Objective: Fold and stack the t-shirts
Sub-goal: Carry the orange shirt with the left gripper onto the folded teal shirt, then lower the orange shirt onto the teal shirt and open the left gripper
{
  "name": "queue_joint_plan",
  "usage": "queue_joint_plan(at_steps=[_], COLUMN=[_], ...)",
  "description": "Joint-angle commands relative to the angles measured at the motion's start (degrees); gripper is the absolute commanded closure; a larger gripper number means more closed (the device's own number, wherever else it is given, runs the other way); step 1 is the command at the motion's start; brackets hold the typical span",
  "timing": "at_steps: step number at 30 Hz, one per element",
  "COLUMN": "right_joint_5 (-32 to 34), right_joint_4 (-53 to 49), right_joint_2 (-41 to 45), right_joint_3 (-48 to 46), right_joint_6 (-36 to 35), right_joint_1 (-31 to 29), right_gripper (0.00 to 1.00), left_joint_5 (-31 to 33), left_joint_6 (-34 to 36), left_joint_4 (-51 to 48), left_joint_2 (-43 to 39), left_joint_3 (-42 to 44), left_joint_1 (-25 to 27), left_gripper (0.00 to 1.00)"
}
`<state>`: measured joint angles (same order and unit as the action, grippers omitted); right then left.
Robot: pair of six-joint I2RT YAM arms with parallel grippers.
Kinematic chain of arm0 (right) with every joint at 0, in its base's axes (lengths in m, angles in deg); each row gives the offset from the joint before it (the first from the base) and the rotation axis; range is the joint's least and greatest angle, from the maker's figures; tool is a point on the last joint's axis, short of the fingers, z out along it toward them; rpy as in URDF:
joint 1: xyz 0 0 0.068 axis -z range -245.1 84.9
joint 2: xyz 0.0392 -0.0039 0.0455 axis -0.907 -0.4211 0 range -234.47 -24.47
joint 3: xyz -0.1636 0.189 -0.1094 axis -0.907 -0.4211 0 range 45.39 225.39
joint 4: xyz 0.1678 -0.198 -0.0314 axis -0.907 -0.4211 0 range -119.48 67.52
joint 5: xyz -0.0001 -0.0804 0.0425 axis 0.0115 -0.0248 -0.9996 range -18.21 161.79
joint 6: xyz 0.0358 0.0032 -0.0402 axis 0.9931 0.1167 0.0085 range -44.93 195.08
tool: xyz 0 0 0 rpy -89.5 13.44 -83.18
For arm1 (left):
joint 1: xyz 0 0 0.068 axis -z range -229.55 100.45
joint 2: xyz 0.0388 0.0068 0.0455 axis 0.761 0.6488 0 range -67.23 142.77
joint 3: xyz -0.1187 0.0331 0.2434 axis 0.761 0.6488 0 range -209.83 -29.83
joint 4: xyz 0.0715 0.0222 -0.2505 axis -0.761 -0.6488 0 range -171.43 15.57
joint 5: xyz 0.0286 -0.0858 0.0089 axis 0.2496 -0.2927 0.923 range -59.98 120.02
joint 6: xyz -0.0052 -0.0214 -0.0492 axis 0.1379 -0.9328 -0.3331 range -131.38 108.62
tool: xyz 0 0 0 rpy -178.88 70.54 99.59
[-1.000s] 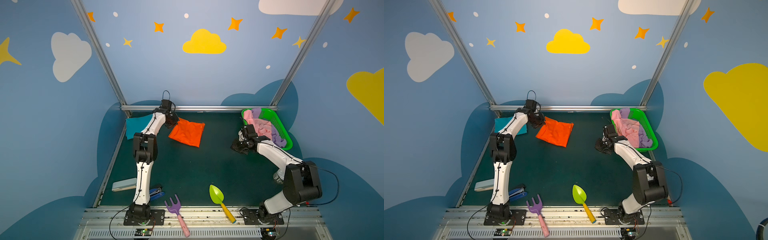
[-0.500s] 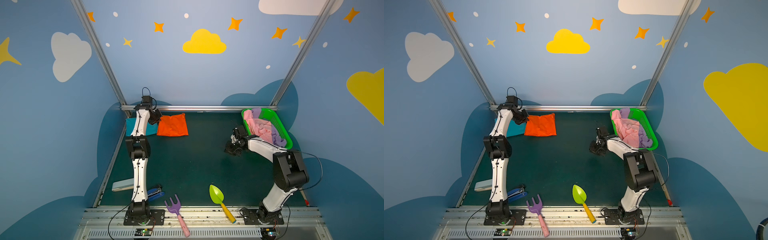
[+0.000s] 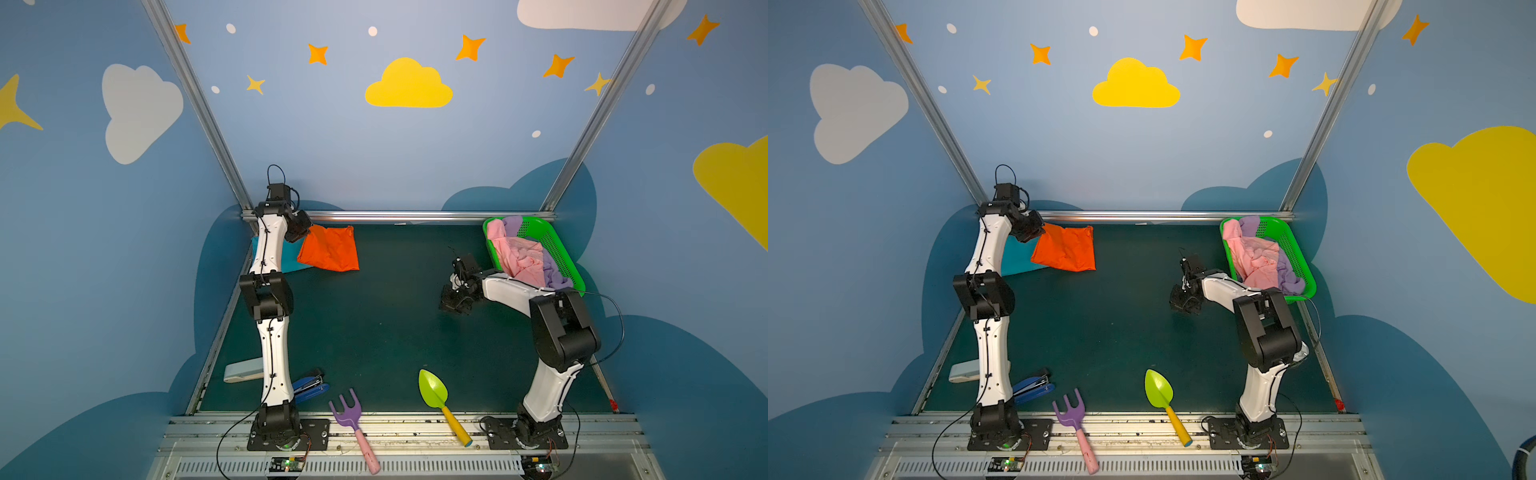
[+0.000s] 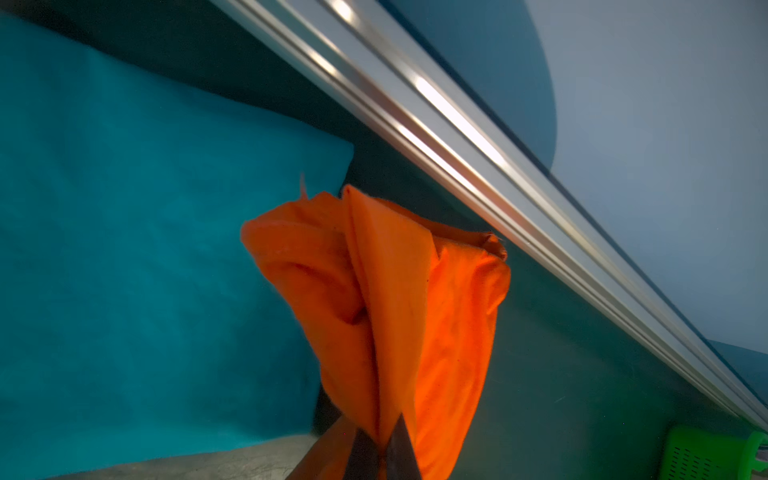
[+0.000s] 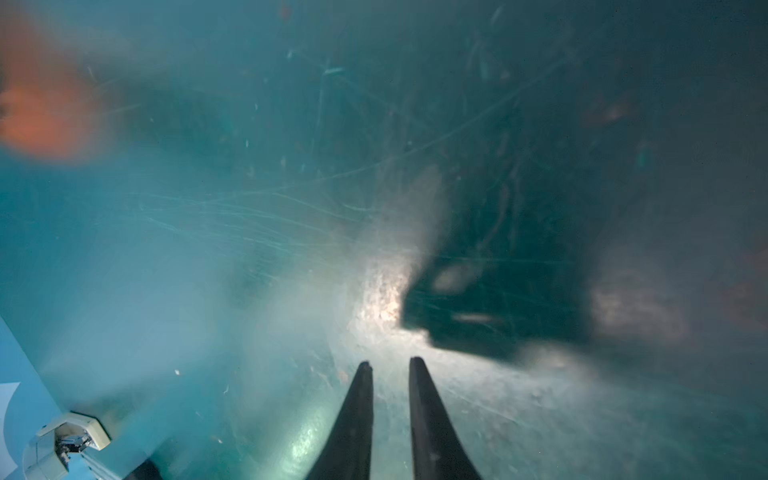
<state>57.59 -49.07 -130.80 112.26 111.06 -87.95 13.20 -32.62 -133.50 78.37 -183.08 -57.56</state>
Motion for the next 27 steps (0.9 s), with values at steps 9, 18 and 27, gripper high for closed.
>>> queue_joint_plan(at_steps=[9, 18, 27], right_joint_5=[-0.82, -1.09, -1.54], right_joint_4=[-2.3, -2.76, -2.74], right_joint_2=[-2.77, -4.14, -5.74], right_joint_3=[3.5, 4.32, 4.66], right_joint_6=[-0.39, -0.48, -0.09], right_joint_1=[-0.88, -1.37, -1.74], right_gripper=[0.83, 0.84, 0.85], left_joint_5=[0.91, 0.1, 2.84], left_joint_6=[0.31, 1.96, 4.51], left_joint_4=[0.23, -0.57, 1.44], left_joint_2=[-7.17, -7.11, -0.71], left_joint_3=[-1.17, -0.79, 2.43], left_joint_1=[-4.15, -8.08, -10.81], left_gripper=[0.96, 0.96, 0.92])
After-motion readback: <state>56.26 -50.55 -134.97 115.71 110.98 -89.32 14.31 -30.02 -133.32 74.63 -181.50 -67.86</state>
